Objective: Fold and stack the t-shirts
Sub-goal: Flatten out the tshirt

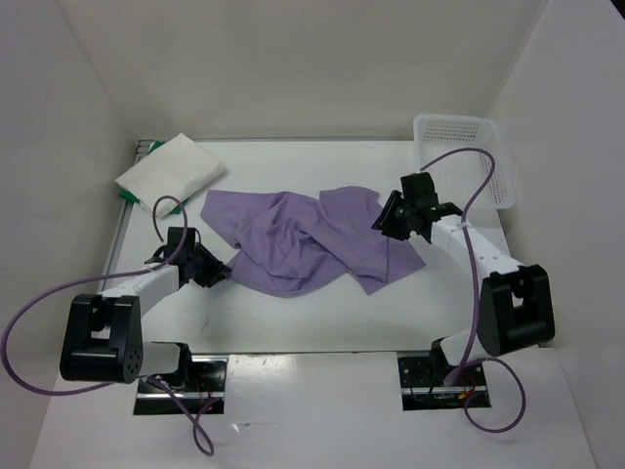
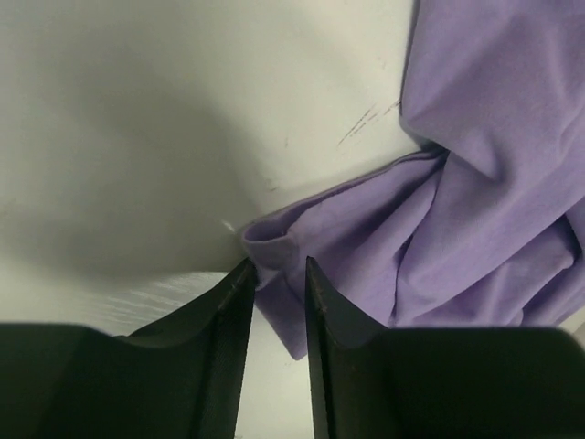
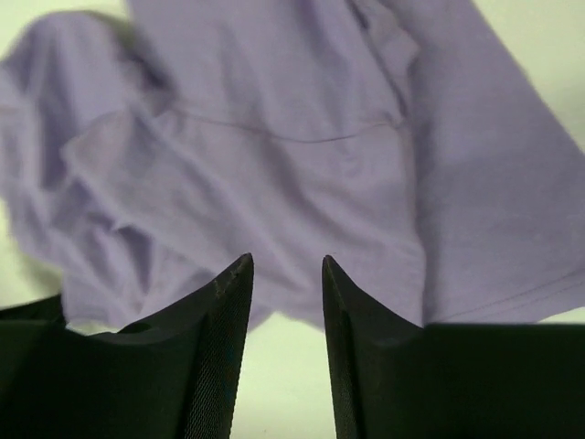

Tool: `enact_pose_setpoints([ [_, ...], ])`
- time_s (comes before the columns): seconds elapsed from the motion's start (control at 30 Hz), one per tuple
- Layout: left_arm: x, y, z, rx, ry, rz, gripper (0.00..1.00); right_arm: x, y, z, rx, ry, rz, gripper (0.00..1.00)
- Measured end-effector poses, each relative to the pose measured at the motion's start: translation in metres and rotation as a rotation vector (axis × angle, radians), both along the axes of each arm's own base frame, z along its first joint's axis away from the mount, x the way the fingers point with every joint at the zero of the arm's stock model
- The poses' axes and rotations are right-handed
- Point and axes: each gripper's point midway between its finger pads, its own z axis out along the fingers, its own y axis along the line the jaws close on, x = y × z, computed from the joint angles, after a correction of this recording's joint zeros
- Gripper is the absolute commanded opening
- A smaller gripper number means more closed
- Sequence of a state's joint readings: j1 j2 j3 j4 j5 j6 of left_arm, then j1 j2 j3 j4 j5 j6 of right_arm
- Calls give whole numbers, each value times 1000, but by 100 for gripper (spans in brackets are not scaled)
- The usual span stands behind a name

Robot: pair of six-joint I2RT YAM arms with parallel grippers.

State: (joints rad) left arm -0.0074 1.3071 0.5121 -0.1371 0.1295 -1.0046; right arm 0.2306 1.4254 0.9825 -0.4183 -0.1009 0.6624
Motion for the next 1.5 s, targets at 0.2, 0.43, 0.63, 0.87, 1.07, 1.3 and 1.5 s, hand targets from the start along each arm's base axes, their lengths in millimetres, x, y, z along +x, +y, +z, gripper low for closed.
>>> enact_pose_setpoints([
  [0.2, 10, -5, -3, -33, -3, 5, 19, -8, -12, -61, -63, 159, -30, 45],
  [0.43, 12, -3, 3, -17, -3, 5, 0, -15, -17, -70, -82, 178, -46, 53],
  [0.63, 36, -1, 54, 14, -137, -31, 0, -16, -23, -78, -113, 192, -65, 52],
  [0.87, 35, 1, 75, 58, -192, -93, 0, -18, -28, -89, -143, 220, -75, 33],
  [1.07, 28, -1, 71, 72, -177, -148, 0, -22, -22, -93, -117, 244, -52, 0],
  [1.3, 23, 1, 69, 106, -157, -196, 0, 22, 6, -22, 4, 135, 0, 0],
  [1.5, 27, 3, 65, 130, -142, -223, 0, 123, 54, 90, 216, -130, 51, 38],
])
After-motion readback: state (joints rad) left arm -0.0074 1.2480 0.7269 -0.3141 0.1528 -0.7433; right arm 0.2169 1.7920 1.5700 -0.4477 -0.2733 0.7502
